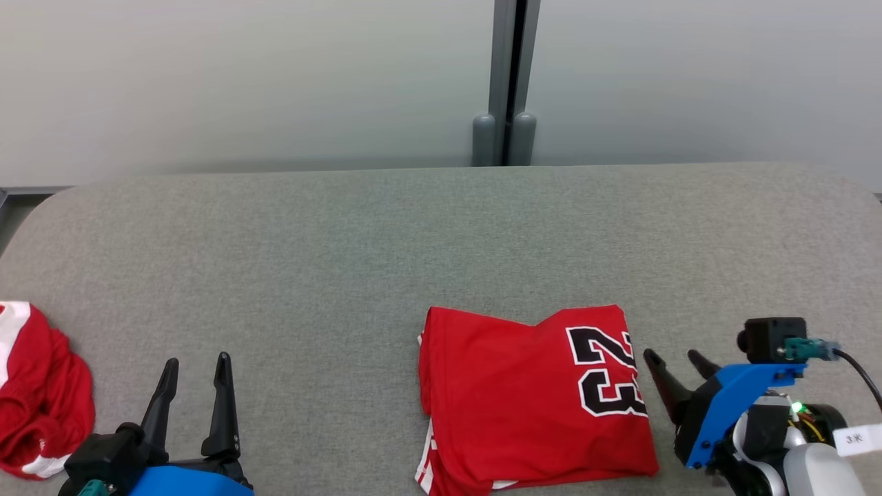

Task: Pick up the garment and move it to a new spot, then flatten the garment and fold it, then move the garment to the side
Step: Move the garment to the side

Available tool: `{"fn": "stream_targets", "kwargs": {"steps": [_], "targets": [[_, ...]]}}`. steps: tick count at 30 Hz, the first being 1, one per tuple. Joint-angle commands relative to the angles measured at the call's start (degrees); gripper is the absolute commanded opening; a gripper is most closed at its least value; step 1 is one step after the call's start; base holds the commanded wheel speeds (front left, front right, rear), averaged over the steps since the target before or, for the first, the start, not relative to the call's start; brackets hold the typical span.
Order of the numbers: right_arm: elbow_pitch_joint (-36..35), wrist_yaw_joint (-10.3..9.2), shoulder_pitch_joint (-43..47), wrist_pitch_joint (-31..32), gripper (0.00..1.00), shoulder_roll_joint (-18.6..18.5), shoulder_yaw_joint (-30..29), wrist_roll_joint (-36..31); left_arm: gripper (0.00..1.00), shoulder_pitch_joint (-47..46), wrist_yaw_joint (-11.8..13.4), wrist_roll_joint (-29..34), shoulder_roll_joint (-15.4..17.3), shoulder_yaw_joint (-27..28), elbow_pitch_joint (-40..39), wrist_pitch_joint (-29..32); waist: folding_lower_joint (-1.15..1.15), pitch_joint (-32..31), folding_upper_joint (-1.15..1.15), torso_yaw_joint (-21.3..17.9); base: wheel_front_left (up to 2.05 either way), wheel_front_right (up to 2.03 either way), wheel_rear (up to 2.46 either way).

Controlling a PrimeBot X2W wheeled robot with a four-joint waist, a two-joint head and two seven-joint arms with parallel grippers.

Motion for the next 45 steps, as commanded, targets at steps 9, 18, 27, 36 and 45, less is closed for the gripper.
{"fn": "stream_targets", "kwargs": {"steps": [9, 18, 27, 36, 45], "targets": [[6.7, 0.03, -2.7, 5.1, 1.0, -0.1, 1.3, -0.8, 1.0, -1.7, -0.1, 0.1, -0.2, -0.5, -0.1, -0.7, 0.0, 2.6, 0.0, 2.6, 0.0, 0.0, 0.0], [15.3, 0.03, -6.1, 5.5, 1.0, -0.1, 1.9, -2.0, 1.0, -3.5, -0.4, 0.3, -0.1, -0.9, 0.2, -0.9, 0.0, 5.0, 0.0, 4.4, 0.0, 0.0, 0.0], [16.4, 0.02, -13.9, 8.7, 0.0, -2.0, 6.7, -7.9, 1.0, -3.8, -0.4, 0.2, -0.6, -0.5, -0.5, -1.1, 0.0, 7.1, 0.0, 2.7, 0.0, 0.0, 0.0], [14.4, 0.0, -28.7, 7.3, 0.0, -18.0, 7.5, -10.9, 1.0, -8.3, -1.6, 1.6, -1.5, -2.0, -4.2, -1.3, 0.0, 13.6, 0.0, -0.6, 0.0, 0.0, 0.0], [17.1, 0.01, -38.1, 1.5, 0.0, -27.6, 4.2, -9.5, 1.0, -14.2, -2.5, 4.0, -0.6, -3.8, -6.9, -1.3, 0.0, 21.9, 0.0, -4.0, 0.0, 0.0, 0.0]]}}
